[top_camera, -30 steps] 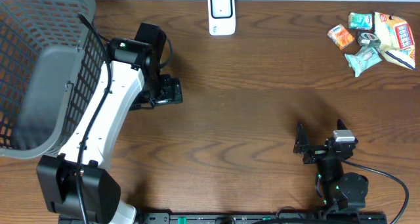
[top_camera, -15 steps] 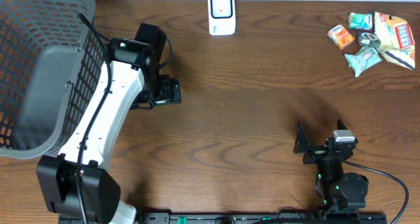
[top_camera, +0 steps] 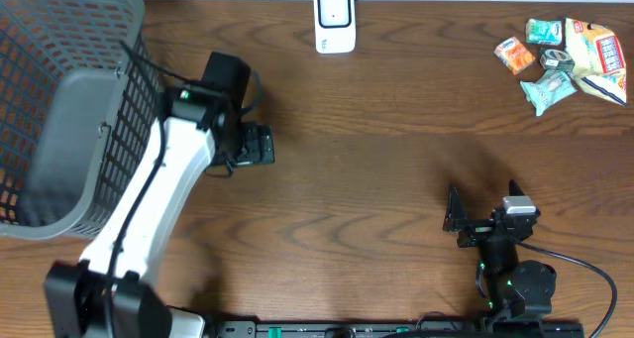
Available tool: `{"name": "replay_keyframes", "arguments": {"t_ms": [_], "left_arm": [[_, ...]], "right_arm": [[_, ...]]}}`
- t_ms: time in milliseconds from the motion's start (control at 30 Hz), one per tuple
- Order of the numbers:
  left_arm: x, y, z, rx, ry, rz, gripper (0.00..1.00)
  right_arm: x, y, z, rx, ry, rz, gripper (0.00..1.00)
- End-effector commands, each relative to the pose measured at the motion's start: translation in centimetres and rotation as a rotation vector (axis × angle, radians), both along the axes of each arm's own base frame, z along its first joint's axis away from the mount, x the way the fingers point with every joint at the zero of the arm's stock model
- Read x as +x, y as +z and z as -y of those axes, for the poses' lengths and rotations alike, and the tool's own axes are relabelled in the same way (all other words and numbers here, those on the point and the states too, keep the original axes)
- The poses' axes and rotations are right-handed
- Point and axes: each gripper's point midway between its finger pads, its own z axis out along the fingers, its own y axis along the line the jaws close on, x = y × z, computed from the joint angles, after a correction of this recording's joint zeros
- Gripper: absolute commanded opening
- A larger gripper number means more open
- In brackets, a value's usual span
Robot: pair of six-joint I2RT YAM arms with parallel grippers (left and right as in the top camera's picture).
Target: Scan the item barcode
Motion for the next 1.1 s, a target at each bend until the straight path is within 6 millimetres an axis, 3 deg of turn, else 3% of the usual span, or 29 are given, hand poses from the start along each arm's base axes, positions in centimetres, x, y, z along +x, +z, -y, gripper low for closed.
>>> {"name": "replay_keyframes", "arguments": {"t_ms": [0, 200, 433, 700, 833, 1067], "left_arm": [[-0.8, -0.3, -0.2, -0.003, -0.046, 0.064, 0.97], [-1.3, -1.8, 2.2, -0.122, -0.28, 0.218, 0.98], [-1.6, -3.1, 2.2, -0.143, -0.316, 0.42, 0.98], [-2.5, -2.7, 2.2, -0.159, -0.34, 0.601, 0.97], [-3.6, -2.0, 3.2, -0.177, -0.487, 0.69, 0.98], [-4.9, -1.5, 2.6, -0.156, -0.496, 0.806, 0.98]], "right_arm": [[0.0, 0.0, -0.1, -0.011, 0.005, 0.004, 0.99], [0.0, 0.0, -0.1, -0.011, 0.005, 0.004, 0.99], [0.0, 0.0, -0.1, -0.011, 0.005, 0.004, 0.99], [0.0, 0.0, -0.1, -0.011, 0.005, 0.004, 0.99], [0.0, 0.0, -0.1, -0.011, 0.005, 0.004, 0.99], [0.0, 0.0, -0.1, -0.011, 0.005, 0.005, 0.99]]}}
